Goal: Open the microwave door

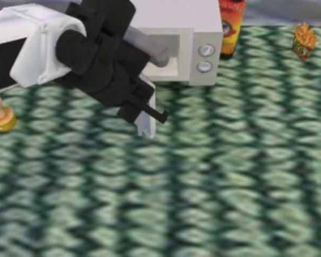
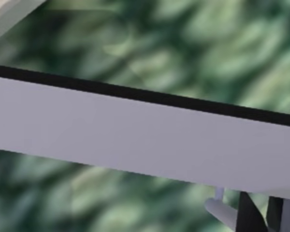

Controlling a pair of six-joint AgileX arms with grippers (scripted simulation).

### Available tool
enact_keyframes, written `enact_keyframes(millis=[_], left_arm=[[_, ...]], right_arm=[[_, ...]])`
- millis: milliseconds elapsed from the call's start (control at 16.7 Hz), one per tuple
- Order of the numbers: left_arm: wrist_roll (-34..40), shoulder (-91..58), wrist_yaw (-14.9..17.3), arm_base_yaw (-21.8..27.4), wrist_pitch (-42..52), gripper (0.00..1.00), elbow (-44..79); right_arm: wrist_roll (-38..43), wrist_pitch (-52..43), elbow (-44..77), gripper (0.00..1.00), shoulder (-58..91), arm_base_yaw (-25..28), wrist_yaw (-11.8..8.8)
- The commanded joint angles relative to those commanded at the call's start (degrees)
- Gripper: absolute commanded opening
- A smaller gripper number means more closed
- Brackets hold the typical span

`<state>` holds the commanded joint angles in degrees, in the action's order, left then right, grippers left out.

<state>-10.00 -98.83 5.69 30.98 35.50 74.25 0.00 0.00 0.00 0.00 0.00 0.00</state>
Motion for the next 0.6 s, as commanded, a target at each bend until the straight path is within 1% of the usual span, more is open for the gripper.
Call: enact_keyframes(millis=[180,600], left_arm=[[-0.72,0.12,0.75,-0.04,0.04,0.00,-0.37],[-9.35,2.76,5.20,-3.67,1.21,0.00,-2.96]], right_arm=[[0.00,0.00,0.00,1.00,0.00,0.00,0.00],[0.00,0.00,0.00,1.00,0.00,0.00,0.00]])
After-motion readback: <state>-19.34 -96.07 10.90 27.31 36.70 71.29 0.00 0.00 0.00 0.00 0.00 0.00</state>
